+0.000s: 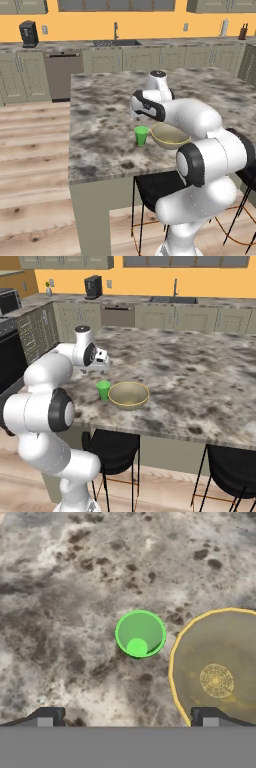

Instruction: Place the cup inside the bowl on the dining table and move the bowl to any counter.

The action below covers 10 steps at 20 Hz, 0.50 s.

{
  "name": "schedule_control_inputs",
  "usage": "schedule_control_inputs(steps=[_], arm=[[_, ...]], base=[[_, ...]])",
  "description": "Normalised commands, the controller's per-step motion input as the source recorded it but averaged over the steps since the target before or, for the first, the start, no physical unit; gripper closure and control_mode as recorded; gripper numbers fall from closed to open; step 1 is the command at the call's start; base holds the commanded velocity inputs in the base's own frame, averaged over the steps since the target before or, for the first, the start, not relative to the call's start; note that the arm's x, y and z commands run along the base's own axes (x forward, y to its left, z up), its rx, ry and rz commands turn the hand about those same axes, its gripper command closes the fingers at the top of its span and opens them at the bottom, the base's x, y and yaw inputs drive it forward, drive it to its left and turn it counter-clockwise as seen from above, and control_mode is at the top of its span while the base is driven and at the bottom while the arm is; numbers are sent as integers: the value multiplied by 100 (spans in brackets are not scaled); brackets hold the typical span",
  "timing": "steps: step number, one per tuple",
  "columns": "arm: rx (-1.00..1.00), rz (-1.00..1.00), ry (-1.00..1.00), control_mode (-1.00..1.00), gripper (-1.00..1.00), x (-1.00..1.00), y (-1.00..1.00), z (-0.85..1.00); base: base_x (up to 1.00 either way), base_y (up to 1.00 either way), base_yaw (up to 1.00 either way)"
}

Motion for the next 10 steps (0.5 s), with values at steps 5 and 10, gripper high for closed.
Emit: schedule_control_inputs(steps=[5, 10], arm=[[-6, 0, 0, -100, -100, 6, 1, -17], [-5, -2, 0, -100, -100, 11, 14, -15]], base=[[0, 0, 0], [0, 0, 0]])
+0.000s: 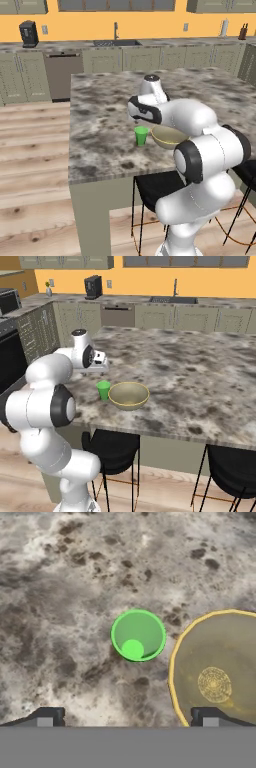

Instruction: Place the cup inside the bowl on the dining table and move the bowl to any counter.

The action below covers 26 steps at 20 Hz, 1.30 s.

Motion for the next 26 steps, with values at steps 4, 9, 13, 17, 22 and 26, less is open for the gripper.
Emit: schedule_control_inputs(steps=[4, 9, 13, 17, 22, 26], arm=[[-2, -2, 0, -100, -100, 14, 24, -10], [-5, 0, 0, -100, -100, 21, 4, -19], [-4, 0, 0, -100, -100, 31, 1, -21], [-3, 0, 0, -100, -100, 27, 0, -13], [-2, 0, 0, -100, -100, 24, 0, -16], [0, 0, 0, -100, -100, 18, 2, -19]], base=[[0, 0, 0], [0, 0, 0], [0, 0, 0], [0, 0, 0], [0, 0, 0], [0, 0, 0]])
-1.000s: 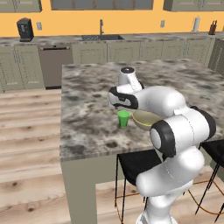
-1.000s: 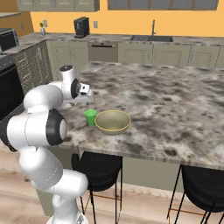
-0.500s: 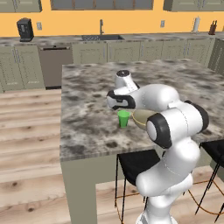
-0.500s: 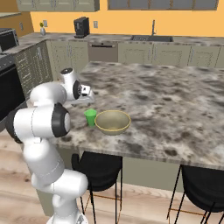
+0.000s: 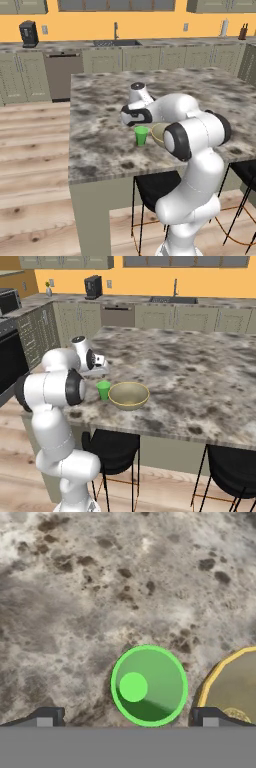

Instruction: Place the cup inside the bowl on the dining table and move the bowl to any counter.

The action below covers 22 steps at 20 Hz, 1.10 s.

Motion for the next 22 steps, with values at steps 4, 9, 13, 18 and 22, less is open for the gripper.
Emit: schedule_control_inputs(steps=[4, 9, 13, 18, 22], arm=[[0, 1, 0, -100, -100, 3, 16, -5], [0, 1, 0, -100, -100, 0, 21, -9], [0, 0, 0, -100, -100, 0, 7, -22], [0, 0, 0, -100, -100, 0, 0, -21], [0, 0, 0, -100, -100, 0, 0, -15]], base=[[0, 0, 0], [0, 0, 0], [0, 0, 0], [0, 0, 0], [0, 0, 0]])
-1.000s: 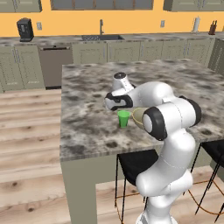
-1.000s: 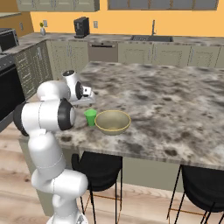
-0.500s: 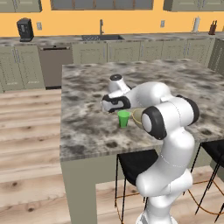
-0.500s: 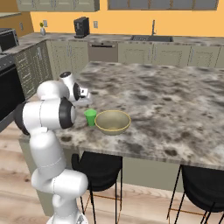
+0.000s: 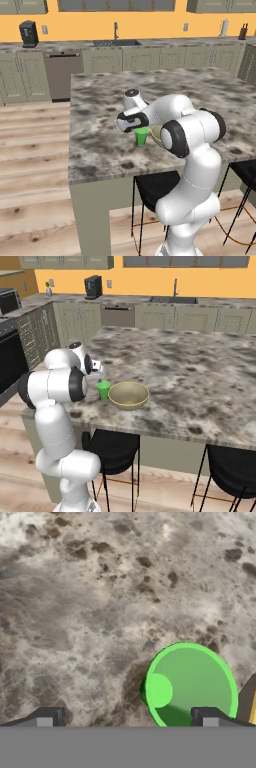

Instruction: Place the cup inside the bowl on the dining table and move the bowl to any counter.

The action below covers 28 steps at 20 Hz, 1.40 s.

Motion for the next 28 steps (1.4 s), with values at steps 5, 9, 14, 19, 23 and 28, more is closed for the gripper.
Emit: schedule_control_inputs(steps=[5, 9, 14, 19, 23, 28], arm=[[0, 0, 0, -100, -100, 0, -4, -6], [0, 0, 0, -100, -100, 0, -21, -3], [0, 0, 0, -100, -100, 9, -21, -5], [0, 0, 0, -100, -100, 15, -3, -16], [0, 0, 0, -100, -100, 7, 0, -21], [0, 0, 0, -100, -100, 6, 0, -22]], base=[[0, 0, 0], [0, 0, 0], [0, 0, 0], [0, 0, 0], [0, 0, 0], [0, 0, 0]])
